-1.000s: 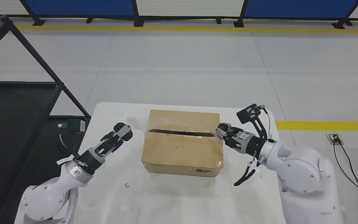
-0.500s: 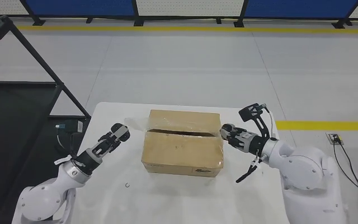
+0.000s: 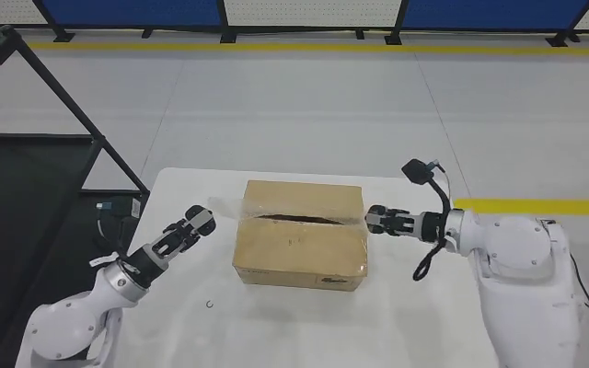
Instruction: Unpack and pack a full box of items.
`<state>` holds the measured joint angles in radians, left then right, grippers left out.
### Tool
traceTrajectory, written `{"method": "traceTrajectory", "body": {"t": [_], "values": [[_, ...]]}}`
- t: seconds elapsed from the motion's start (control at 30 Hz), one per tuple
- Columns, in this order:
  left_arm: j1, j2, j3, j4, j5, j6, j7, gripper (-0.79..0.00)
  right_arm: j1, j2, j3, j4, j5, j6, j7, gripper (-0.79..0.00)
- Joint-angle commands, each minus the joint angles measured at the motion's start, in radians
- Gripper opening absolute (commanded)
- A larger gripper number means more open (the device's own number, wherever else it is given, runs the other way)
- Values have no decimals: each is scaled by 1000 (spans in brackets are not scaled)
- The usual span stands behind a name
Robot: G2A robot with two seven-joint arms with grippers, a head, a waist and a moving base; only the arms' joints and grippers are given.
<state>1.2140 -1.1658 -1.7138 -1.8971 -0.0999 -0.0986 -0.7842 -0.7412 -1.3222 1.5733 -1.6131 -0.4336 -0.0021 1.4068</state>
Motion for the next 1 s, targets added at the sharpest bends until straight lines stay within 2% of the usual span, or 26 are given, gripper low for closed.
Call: {"method": "traceTrajectory", "body": {"t": [0.0, 0.2, 0.43, 0.7, 0.97], "values": [[-4, 3, -6, 8, -18, 10, -12, -785, 38, 4, -5, 65, 7, 38, 16, -785], [-19, 13, -18, 31, -52, 43, -67, -785, 141, 16, -36, 233, 35, 106, 77, -785], [-39, 23, -14, 77, -76, 74, -89, -785, 216, 32, -71, 362, 92, 118, 129, -785], [-71, 31, 10, 129, -95, 113, -97, -785, 263, 68, -157, 442, 144, 130, 129, -785], [-86, 39, 27, 166, -106, 139, -105, -785, 282, 110, -221, 464, 199, 121, 129, -785]]}}
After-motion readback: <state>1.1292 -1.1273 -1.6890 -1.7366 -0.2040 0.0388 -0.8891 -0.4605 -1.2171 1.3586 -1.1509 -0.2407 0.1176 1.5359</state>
